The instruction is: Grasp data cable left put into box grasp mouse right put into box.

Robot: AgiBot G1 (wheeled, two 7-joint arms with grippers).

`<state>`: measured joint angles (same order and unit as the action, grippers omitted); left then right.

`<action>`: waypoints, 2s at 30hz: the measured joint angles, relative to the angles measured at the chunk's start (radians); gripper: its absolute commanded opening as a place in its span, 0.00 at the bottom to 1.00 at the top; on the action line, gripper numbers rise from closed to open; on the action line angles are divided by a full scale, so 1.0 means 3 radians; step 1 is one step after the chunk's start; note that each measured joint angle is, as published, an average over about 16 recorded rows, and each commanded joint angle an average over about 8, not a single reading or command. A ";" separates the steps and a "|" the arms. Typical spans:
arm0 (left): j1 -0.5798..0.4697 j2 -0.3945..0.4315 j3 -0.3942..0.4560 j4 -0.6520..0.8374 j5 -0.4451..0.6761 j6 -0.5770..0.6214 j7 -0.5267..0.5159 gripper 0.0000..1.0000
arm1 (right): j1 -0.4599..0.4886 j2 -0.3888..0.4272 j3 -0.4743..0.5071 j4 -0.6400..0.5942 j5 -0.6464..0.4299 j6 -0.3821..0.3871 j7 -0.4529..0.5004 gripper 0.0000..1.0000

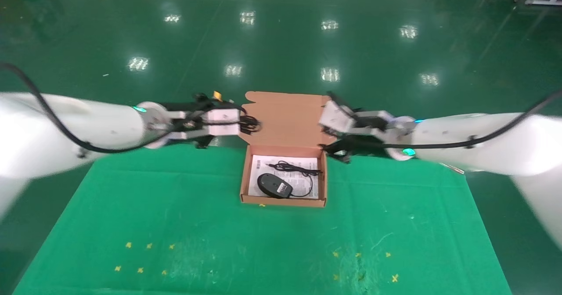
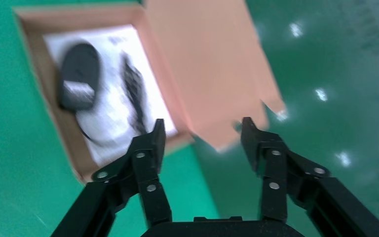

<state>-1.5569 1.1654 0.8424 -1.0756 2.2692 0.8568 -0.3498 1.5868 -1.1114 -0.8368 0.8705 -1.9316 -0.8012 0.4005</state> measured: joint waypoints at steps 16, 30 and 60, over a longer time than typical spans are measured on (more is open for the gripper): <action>0.0115 0.0647 0.0320 0.0960 -0.0832 -0.0804 0.1015 0.00 | 0.0008 0.0772 0.0061 0.0912 -0.0293 -0.0310 0.0548 1.00; 0.0081 0.0691 0.0597 0.1133 -0.1402 -0.0892 0.1255 1.00 | -0.0017 0.0881 0.0064 0.1141 -0.0410 -0.0383 0.0733 1.00; -0.0130 0.0212 0.0173 0.0783 -0.1841 -0.0686 0.0910 1.00 | 0.0160 0.0818 0.0207 0.1106 -0.0256 -0.0563 0.0481 1.00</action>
<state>-1.5960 1.2289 0.8944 -0.8406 1.7170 0.6510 -0.0768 1.6349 -0.8660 -0.7749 1.2021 -2.0083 -0.9703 0.5446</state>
